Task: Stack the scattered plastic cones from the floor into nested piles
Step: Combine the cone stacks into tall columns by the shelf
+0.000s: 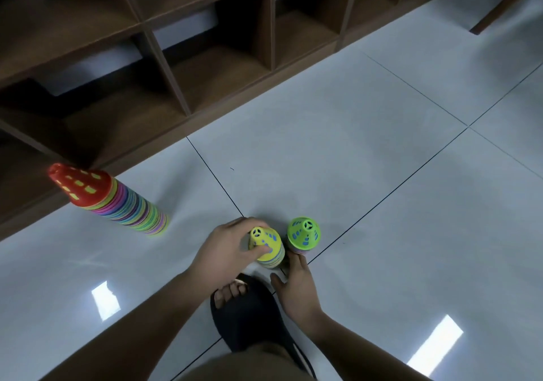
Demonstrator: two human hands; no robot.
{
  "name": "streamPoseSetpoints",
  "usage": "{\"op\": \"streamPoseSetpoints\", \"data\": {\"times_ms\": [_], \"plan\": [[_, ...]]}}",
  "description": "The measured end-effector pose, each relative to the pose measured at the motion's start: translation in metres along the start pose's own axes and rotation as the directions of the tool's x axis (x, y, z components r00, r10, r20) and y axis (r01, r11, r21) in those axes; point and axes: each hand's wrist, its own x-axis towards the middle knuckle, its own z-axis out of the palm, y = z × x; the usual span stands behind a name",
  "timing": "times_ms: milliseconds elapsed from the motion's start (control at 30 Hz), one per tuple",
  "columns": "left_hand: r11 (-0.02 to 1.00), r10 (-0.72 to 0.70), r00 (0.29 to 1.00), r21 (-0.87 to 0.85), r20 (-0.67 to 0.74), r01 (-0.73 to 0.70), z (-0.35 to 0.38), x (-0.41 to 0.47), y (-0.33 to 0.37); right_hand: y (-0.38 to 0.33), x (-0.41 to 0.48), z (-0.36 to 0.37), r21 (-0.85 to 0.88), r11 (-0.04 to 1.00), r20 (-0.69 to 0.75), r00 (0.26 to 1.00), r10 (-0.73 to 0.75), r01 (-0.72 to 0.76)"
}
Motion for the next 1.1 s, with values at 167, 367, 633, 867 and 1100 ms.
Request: {"op": "streamPoseSetpoints", "data": {"times_ms": [167, 367, 633, 867, 1100], "plan": [[0.993, -0.09, 0.995, -0.075, -0.034, 0.088, -0.016, 0.0, -0.011, -0.006, 0.006, 0.015, 0.051, 0.999, -0.082, 0.996, 0.018, -0.014], [0.965, -0.182, 0.983, -0.198, -0.026, 0.173, -0.03, -0.004, -0.027, -0.019, 0.016, 0.02, 0.08, 0.996, -0.085, 0.995, -0.042, 0.048], [0.962, -0.216, 0.974, -0.187, -0.069, 0.201, -0.059, -0.013, -0.035, -0.046, 0.031, 0.028, 0.057, 0.989, -0.123, 0.984, -0.128, 0.135], [0.996, -0.089, 0.984, 0.0, -0.157, 0.09, -0.153, -0.017, 0.009, -0.125, 0.05, 0.006, 0.061, 0.941, -0.151, 0.935, -0.321, 0.333], [0.997, -0.008, 0.964, 0.071, -0.266, 0.028, -0.272, -0.035, 0.062, -0.249, 0.058, -0.023, 0.112, 0.848, -0.14, 0.853, -0.503, 0.519]]}}
